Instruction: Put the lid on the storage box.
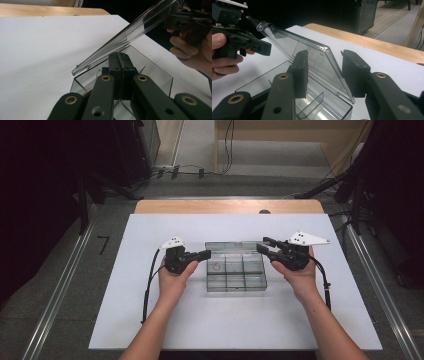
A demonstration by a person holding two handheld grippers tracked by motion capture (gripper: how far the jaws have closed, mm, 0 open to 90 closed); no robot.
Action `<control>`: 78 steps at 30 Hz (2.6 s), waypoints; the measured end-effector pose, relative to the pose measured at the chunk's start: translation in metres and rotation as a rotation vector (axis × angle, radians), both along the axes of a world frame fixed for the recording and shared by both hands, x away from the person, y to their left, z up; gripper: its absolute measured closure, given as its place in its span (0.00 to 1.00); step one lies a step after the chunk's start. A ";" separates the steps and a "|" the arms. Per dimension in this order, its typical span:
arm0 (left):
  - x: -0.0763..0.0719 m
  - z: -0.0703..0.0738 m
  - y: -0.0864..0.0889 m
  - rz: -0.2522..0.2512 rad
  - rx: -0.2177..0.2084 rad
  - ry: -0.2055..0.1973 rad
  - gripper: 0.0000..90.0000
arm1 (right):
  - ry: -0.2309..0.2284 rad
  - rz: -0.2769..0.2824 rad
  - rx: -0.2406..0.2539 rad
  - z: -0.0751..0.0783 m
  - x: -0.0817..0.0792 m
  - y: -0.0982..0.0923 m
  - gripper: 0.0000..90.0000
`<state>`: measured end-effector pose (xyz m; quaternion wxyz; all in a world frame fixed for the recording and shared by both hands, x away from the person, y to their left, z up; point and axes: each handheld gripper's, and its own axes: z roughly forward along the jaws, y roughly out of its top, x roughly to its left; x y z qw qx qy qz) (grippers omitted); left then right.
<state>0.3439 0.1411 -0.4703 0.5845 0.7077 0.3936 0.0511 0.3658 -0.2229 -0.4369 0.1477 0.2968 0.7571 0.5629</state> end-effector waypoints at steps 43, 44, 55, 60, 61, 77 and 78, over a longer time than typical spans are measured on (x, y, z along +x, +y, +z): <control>-0.007 -0.006 -0.002 0.000 -0.011 0.001 1.00 | 0.182 -0.009 0.009 -0.027 -0.012 -0.021 0.98; -0.007 -0.006 -0.002 -0.003 -0.011 0.000 1.00 | 0.182 -0.008 0.010 -0.027 -0.012 -0.020 0.98; -0.013 -0.003 -0.003 -0.012 -0.031 -0.017 1.00 | 0.173 0.002 0.005 -0.025 -0.014 -0.018 0.98; -0.019 -0.004 -0.002 -0.010 -0.030 -0.023 1.00 | 0.162 0.013 0.002 -0.024 -0.017 -0.016 0.98; -0.020 -0.005 -0.001 -0.008 -0.030 -0.023 1.00 | 0.159 0.017 0.004 -0.024 -0.018 -0.016 0.98; -0.037 -0.008 0.000 -0.021 -0.021 -0.034 1.00 | 0.151 0.025 -0.001 -0.032 -0.032 -0.017 0.98; -0.037 -0.008 0.000 -0.024 -0.021 -0.036 1.00 | 0.148 0.025 0.001 -0.033 -0.034 -0.018 0.98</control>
